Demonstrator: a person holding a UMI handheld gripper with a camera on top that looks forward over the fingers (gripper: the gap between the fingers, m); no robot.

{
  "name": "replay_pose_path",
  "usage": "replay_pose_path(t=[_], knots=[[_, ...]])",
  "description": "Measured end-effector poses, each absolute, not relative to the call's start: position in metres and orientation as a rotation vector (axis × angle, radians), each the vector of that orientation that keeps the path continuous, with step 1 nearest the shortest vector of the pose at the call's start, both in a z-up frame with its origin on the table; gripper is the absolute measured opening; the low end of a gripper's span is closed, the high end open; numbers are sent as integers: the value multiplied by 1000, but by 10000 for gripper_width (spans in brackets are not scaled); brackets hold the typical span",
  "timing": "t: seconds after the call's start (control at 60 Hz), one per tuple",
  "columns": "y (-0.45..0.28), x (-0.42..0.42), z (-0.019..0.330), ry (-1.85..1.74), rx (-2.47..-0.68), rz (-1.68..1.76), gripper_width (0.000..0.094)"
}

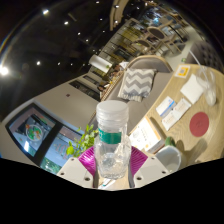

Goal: Pour water

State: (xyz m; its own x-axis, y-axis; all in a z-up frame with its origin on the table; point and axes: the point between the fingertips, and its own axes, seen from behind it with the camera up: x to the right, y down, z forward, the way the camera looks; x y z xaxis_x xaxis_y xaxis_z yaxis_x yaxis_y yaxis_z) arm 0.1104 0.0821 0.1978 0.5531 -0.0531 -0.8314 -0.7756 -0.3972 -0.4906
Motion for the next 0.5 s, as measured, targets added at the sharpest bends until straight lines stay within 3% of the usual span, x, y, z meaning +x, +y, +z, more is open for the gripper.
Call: replay_pose_path(t=[0.083,0.2,0.35,0.5], knots=[[82,152,212,500,-1848,693,406],[93,208,198,300,-1879,372,407],[97,280,149,85,-1941,11,406],[97,315,95,47,-2003,-59,413]])
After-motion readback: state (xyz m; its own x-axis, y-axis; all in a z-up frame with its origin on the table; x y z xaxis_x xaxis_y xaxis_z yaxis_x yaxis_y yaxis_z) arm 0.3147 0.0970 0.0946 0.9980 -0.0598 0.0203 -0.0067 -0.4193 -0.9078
